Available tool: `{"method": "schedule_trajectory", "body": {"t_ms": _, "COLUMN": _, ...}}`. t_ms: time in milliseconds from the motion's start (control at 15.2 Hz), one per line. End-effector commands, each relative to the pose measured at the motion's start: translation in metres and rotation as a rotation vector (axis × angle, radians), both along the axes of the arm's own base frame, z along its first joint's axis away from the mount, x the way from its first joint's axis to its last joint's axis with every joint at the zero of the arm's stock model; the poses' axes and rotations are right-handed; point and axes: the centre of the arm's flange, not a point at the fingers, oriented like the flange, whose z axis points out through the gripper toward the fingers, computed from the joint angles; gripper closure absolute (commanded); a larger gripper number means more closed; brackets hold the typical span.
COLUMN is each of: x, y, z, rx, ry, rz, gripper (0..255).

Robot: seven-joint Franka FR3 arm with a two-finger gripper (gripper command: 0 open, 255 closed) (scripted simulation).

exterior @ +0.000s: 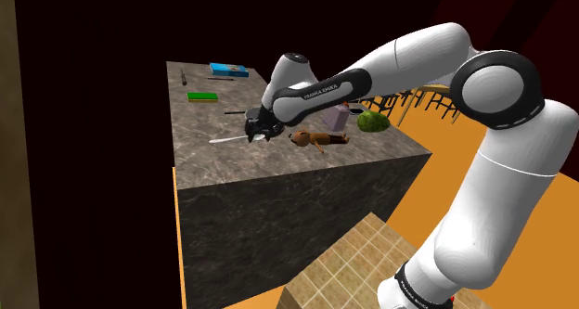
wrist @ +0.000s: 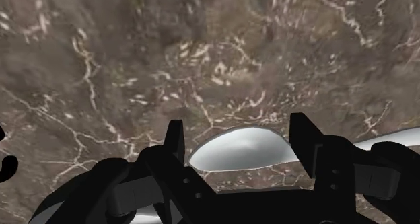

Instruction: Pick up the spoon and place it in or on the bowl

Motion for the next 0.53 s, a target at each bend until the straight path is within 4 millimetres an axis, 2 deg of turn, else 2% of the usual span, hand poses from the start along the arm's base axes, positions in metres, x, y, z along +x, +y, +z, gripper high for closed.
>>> {"method": "schedule_trajectory", "body": {"t_ms": 0, "x": 0.000, "y": 0.001, "z": 0.011, "rx": 0.000, "ry": 0.000, "rz": 0.000, "gripper": 255}}
{"method": "schedule_trajectory", "body": {"t_ms": 462, "x": 0.000, "y": 0.001, "z": 0.048, "rx": 0.000, "ry": 0.000, "rz": 0.000, "gripper": 255}}
